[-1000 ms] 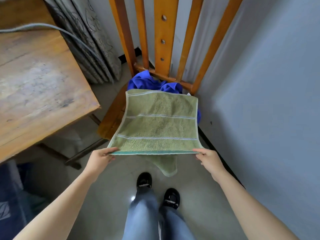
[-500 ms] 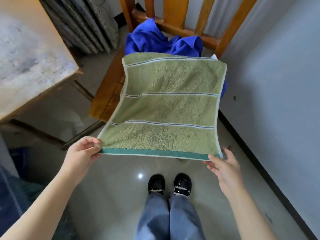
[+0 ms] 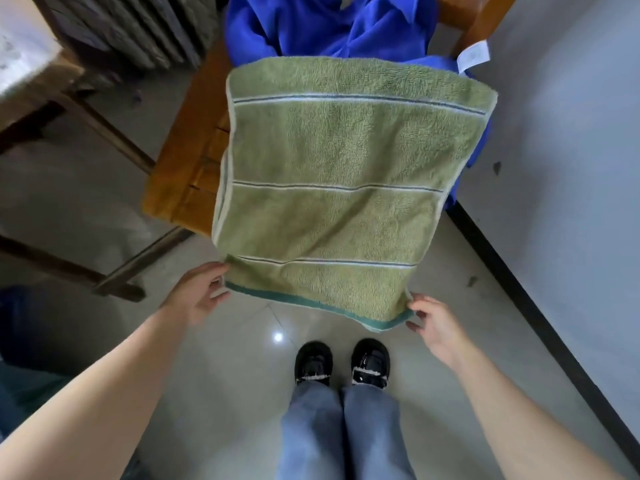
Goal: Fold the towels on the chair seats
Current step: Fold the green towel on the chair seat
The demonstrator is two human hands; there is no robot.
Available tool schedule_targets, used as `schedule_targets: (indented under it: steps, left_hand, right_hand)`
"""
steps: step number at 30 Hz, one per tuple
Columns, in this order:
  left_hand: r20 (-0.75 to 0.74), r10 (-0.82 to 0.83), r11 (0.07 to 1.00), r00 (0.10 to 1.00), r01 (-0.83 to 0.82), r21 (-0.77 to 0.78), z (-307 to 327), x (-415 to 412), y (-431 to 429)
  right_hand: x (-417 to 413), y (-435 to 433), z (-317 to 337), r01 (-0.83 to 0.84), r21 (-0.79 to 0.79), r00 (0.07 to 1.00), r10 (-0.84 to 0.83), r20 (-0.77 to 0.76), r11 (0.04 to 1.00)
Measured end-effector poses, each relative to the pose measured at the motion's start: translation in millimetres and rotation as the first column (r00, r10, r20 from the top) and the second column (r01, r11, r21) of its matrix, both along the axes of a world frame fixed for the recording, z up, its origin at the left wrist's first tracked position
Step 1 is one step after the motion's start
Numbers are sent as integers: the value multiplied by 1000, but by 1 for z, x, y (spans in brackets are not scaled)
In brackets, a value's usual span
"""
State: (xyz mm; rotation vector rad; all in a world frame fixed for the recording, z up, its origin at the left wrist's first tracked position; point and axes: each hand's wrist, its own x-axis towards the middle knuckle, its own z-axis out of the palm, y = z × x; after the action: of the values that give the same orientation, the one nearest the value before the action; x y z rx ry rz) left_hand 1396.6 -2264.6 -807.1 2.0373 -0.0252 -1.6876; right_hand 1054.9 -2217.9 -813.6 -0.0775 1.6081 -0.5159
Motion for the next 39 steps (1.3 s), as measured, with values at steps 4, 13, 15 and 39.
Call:
schedule_targets:
  steps: [4, 13, 15, 39]
  left_hand:
    - [-173, 172, 981, 970, -184, -57, -14, -9, 4]
    - [-252, 283, 954, 925, -298, -22, -18, -14, 8]
    - [-257, 419, 906, 871, -419, 57, -13, -27, 9]
    - [-332, 773, 634, 540, -657, 409, 52, -169, 66]
  right_hand:
    - [19, -1, -7, 145, 72, 974, -155, 164, 987]
    - [-4, 16, 10, 115, 60, 989, -120, 89, 991]
    - [-9, 16, 23, 150, 39, 984, -153, 94, 988]
    - [19, -44, 238, 449, 7, 844, -427, 324, 894]
